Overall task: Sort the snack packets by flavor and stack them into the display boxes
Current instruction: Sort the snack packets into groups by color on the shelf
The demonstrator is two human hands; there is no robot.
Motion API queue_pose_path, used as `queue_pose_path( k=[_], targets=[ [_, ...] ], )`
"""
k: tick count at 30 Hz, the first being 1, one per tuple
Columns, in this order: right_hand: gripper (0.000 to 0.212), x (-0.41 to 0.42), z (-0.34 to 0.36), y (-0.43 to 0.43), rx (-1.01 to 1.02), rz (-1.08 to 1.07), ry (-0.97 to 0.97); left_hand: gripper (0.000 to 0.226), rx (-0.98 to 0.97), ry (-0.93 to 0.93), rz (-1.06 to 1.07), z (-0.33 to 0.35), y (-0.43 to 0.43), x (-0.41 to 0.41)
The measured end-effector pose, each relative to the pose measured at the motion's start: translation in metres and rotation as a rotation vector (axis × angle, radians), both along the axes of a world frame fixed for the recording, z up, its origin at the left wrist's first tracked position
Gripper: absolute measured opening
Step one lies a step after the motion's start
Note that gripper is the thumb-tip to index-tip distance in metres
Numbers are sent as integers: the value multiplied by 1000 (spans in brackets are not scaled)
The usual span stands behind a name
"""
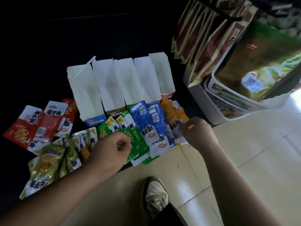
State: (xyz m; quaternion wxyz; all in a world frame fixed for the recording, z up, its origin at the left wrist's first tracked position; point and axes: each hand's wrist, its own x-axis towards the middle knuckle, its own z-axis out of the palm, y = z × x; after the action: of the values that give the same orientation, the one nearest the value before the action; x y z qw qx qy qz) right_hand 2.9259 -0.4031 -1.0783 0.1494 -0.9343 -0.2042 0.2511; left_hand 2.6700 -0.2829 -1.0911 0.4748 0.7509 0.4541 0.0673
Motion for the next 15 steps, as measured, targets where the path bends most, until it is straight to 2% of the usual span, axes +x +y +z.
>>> queue_pose_path(
  k=[2,3,5,7,10,13,15],
  targets=[
    [43,-6,9,0,-187,74,-83,8,-27,-13,-11,4,1,-6],
    [48,-12,16,1,-206,108,-142,8,-34,-19,-7,5,1,-10],
    [49,-36,32,11,-113,187,-194,9,-44,-32,7,8,4,-24],
    [42,-73,47,29,52,311,-135,10,-59,-39,19,10,5,-42],
    [31,-131,43,60,274,501,63,10,-104,-54,73,8,7,-78],
    [36,-183,22,79,290,666,208,14,-117,-80,211,-1,6,-116],
    [32,-209,5,83,282,719,249,17,-117,-91,309,-10,1,-135]
  ],
)
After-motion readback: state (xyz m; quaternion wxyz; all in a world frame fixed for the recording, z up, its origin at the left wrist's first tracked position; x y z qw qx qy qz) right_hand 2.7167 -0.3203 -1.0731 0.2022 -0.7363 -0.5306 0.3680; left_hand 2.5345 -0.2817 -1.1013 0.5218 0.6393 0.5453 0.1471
